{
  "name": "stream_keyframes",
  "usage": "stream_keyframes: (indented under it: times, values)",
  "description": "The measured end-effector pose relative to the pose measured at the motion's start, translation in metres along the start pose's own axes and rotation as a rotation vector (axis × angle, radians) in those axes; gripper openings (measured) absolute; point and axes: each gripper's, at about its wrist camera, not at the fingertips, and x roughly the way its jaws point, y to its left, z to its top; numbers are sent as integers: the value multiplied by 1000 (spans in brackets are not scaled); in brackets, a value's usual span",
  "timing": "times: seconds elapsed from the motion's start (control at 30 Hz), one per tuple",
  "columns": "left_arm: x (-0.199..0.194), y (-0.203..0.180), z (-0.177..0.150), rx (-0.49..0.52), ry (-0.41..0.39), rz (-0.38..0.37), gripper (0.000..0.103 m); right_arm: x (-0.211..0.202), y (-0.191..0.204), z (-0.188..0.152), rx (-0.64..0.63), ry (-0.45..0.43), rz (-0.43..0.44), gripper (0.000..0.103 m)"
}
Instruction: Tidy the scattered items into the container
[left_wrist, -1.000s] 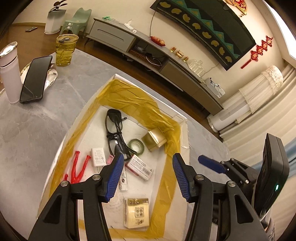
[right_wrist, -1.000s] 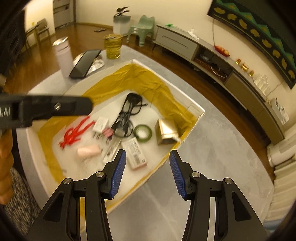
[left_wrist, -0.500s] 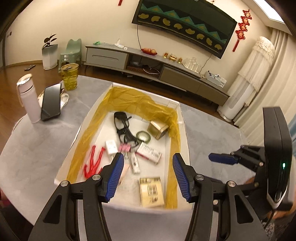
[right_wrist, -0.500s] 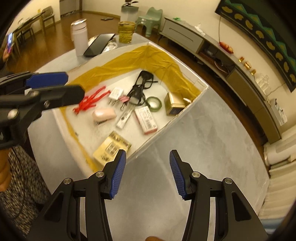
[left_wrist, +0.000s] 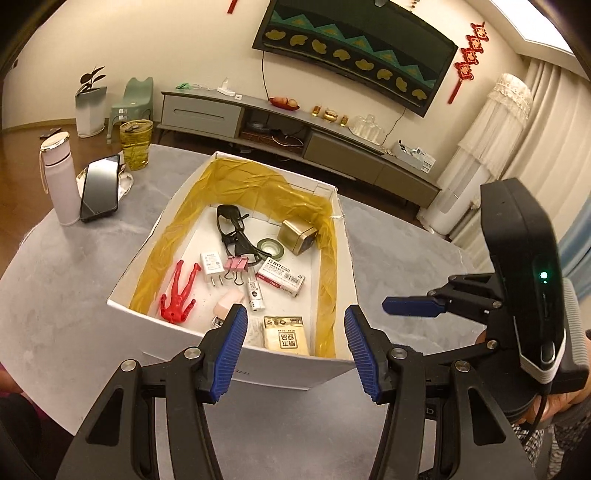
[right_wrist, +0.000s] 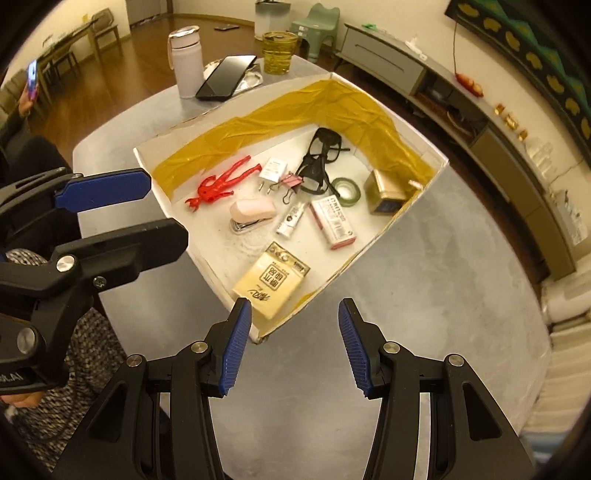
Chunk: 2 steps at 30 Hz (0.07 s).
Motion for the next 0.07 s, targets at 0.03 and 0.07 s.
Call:
stream_keyframes:
  times: [0.03,0.07]
  values:
    - [-2,-1,0,1,-3,-1,56,-1,1,1,-7,2,-10,52]
    - [-3,-1,-1,2,-5,-2,56,-2,3,3,-17,4,-27,52]
